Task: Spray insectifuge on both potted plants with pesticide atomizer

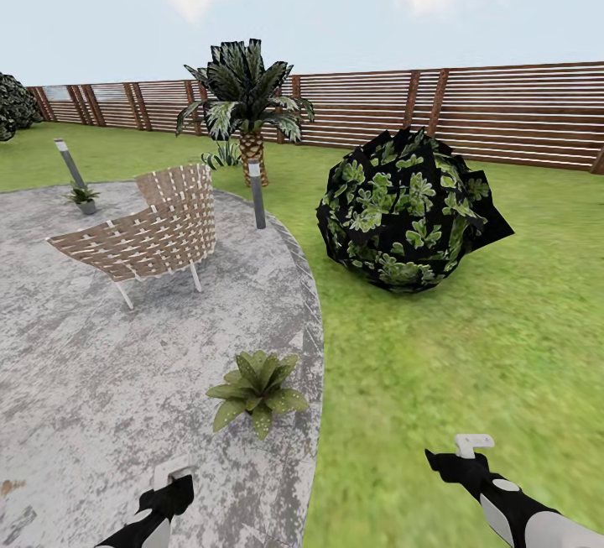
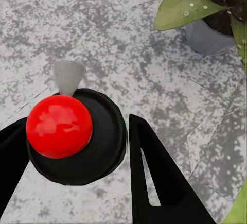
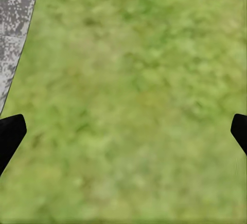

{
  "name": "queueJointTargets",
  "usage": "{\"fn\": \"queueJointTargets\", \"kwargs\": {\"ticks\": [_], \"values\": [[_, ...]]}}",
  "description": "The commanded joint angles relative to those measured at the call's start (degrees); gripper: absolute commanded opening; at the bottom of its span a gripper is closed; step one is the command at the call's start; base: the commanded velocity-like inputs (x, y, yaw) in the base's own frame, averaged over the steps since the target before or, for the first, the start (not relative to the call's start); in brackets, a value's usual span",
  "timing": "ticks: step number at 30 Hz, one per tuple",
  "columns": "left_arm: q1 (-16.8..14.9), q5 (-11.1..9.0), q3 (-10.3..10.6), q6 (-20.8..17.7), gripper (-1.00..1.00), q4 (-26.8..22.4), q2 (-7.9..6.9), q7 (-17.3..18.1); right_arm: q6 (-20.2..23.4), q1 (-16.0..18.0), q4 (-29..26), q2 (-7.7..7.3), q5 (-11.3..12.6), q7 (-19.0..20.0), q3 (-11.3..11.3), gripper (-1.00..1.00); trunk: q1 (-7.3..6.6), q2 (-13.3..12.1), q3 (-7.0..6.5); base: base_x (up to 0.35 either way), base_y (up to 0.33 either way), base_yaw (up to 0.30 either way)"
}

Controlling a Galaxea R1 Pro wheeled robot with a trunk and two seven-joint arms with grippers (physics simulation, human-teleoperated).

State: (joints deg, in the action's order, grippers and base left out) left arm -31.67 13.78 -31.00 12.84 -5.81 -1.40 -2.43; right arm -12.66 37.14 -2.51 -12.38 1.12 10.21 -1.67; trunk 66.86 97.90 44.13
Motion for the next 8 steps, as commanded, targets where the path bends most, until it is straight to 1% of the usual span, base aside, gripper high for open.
{"fn": "queueJointTargets", "kwargs": {"ticks": [1, 8], "values": [[-0.1, 0.6, -0.2, 0.4, -1.00, 0.1, 0.00, -0.3, -0.2, 0.0, 0.1, -0.02, 0.1, 0.3, -0.2, 1.00, -0.01, 0.0, 0.05, 0.000, 0.000, 0.000], [-0.1, 0.6, -0.2, 0.5, -1.00, 0.2, 0.06, -0.3, -0.2, 0.0, 0.0, -0.02, 0.1, 0.3, -0.2, 1.00, -0.01, 0.0, 0.05, 0.000, 0.000, 0.000]]}}
